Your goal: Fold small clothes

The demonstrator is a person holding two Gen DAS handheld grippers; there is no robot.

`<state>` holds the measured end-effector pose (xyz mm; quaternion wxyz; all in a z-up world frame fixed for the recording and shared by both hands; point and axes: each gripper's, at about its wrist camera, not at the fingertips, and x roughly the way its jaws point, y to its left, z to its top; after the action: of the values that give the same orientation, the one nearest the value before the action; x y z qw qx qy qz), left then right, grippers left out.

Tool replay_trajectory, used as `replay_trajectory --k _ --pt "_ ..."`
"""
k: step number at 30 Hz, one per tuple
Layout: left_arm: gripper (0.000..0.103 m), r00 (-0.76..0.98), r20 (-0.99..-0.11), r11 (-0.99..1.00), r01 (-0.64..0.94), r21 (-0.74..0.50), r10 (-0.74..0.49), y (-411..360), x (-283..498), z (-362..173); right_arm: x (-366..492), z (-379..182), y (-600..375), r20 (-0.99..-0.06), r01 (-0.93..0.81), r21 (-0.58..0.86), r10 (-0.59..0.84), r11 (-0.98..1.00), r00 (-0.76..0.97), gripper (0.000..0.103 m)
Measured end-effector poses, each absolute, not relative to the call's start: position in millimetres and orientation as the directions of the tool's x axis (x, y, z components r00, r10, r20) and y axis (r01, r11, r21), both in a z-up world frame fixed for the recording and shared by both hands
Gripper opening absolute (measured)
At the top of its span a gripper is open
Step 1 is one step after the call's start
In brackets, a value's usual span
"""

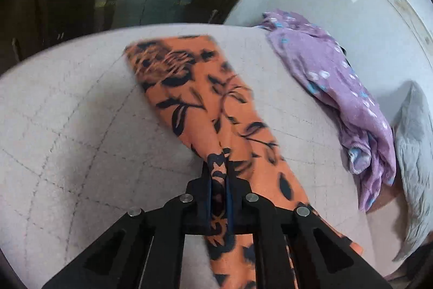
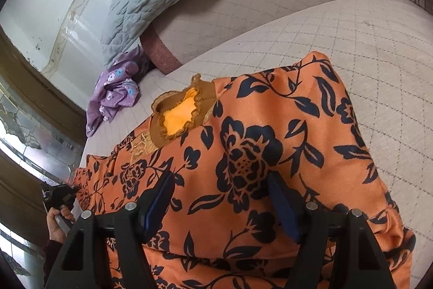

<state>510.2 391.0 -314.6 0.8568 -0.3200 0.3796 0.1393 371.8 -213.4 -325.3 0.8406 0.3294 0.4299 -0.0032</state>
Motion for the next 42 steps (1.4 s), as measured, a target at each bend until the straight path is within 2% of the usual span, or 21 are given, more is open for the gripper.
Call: replay_trajectory --k 5,8,11,14,16,18,19,20,23,26,27,31,34,37,39,42 --pt "0.007 0.737 -0.675 0.906 -0.287 -0.311 0.002 310 504 -243 363 -305 -224 -0.696 0.29 0.546 0.234 0.786 0.678 0.074" --pt "0.007 0.782 -0.616 0.978 -0.049 -0.204 -0.089 217 467 -198 352 -292 -240 -0.67 0.316 0.566 0.201 0.761 0.715 0.074" --pt "0.007 0.786 -0.588 0.981 0.129 -0.145 -0.19 137 426 -181 338 -281 -261 -0.637 0.348 0.603 0.172 0.718 0.751 0.074" --pt "0.008 0.737 -0.617 0.947 0.32 -0.041 -0.276 41 382 -191 323 -275 -281 -0.613 0.376 0.638 0.147 0.672 0.776 0.074" --pt "0.012 0.682 -0.668 0.911 0.412 0.014 -0.298 -11 355 -212 316 -271 -290 -0.602 0.382 0.66 0.151 0.646 0.785 0.074" --pt "0.012 0.565 -0.758 0.855 0.518 0.018 -0.326 -51 328 -238 308 -268 -299 -0.598 0.384 0.666 0.151 0.64 0.787 0.074" --pt "0.015 0.51 -0.795 0.827 0.562 0.019 -0.329 -64 313 -249 306 -266 -302 -0.599 0.384 0.666 0.152 0.639 0.786 0.074" --pt "0.022 0.497 -0.808 0.818 0.575 0.034 -0.315 -69 305 -254 305 -265 -305 -0.599 0.385 0.669 0.154 0.636 0.786 0.074" --pt "0.048 0.525 -0.798 0.845 0.533 0.038 -0.295 -47 290 -249 303 -265 -307 -0.593 0.378 0.685 0.175 0.623 0.786 0.077" --pt "0.06 0.603 -0.744 0.907 0.421 -0.01 -0.288 6 305 -232 311 -267 -294 -0.605 0.353 0.676 0.215 0.646 0.767 0.078" --pt "0.064 0.65 -0.719 0.942 0.335 -0.018 -0.245 33 312 -226 317 -266 -286 -0.614 0.331 0.666 0.239 0.668 0.752 0.078" --pt "0.064 0.693 -0.718 0.997 0.065 -0.027 -0.065 107 353 -234 340 -257 -224 -0.662 0.17 0.547 0.3 0.82 0.687 0.078" --pt "0.063 0.656 -0.755 1.0 -0.027 -0.003 0.016 133 374 -258 347 -247 -173 -0.643 0.012 0.495 0.357 0.869 0.678 0.077" --pt "0.052 0.608 -0.794 0.999 -0.039 0.001 0.025 135 397 -276 355 -248 -134 -0.642 -0.059 0.46 0.378 0.886 0.667 0.077" --pt "0.045 0.587 -0.809 0.999 -0.031 -0.006 0.014 131 409 -285 364 -260 -105 -0.677 -0.101 0.418 0.383 0.903 0.628 0.077" --pt "0.044 0.559 -0.828 0.998 -0.022 0.051 0.054 122 408 -292 381 -277 -65 -0.736 -0.162 0.326 0.357 0.931 0.575 0.076"
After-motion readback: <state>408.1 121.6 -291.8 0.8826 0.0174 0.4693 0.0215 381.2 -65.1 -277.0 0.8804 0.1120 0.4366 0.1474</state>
